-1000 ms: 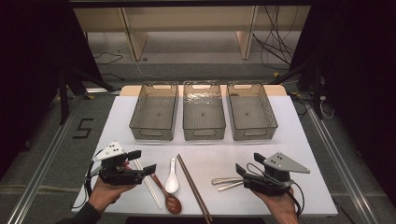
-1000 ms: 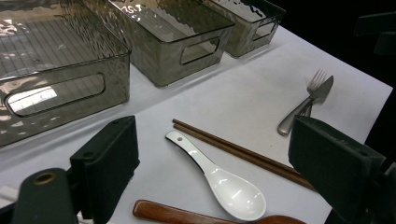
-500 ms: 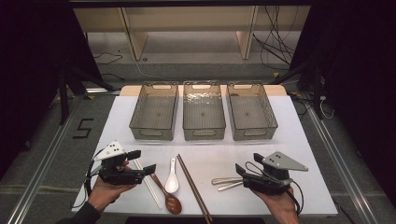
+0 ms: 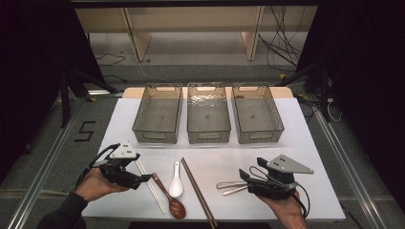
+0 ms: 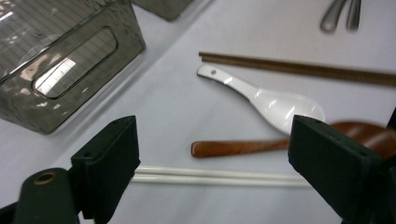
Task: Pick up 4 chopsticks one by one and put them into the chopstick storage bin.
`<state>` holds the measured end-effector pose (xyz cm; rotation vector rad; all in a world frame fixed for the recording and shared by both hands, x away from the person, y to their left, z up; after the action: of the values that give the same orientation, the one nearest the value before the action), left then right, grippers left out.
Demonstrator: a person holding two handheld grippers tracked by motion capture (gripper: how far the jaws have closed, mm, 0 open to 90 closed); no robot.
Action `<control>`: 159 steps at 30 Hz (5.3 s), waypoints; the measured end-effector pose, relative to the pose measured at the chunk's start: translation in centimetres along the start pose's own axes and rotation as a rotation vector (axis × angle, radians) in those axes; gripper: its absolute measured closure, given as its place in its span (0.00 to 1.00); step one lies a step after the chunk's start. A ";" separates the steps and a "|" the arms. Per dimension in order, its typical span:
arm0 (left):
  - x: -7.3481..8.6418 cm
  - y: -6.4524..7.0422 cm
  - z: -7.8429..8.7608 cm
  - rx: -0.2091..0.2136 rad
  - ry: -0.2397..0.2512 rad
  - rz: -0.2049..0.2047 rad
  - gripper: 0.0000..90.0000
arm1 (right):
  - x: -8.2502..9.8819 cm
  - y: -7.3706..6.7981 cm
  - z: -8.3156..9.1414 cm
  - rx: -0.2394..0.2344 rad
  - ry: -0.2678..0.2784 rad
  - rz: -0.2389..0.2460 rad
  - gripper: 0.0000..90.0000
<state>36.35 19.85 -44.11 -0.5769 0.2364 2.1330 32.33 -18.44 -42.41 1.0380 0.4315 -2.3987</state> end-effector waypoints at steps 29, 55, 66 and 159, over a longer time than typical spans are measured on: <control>1.5 -0.8 -6.1 0.086 -0.374 -0.346 0.22 | 0.2 0.0 -0.4 -0.007 -0.040 0.007 0.32; 2.0 -1.5 -7.2 0.142 -0.424 -0.396 0.26 | 0.3 0.1 -0.4 -0.009 -0.049 0.011 0.33; 2.9 -2.0 -6.9 0.136 -0.482 -0.399 0.31 | 0.2 0.0 -0.5 -0.013 -0.051 0.016 0.33; 3.6 0.5 -1.7 0.111 -0.348 -0.352 0.94 | 0.5 0.0 -0.6 -0.010 -0.086 0.014 0.34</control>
<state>34.73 21.52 -47.40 -0.1603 0.0520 1.8253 32.40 -18.34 -43.16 0.9267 0.4047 -2.4155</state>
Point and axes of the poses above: each handheld gripper's, and its own axes: z roughly backward along the jaws, x roughly out of its underside, y roughly to its right, the point moved 5 cm from there along -z, roughly forward along the jaws, and after that the axes turned 12 degrees about -y, right-handed, at the moved point
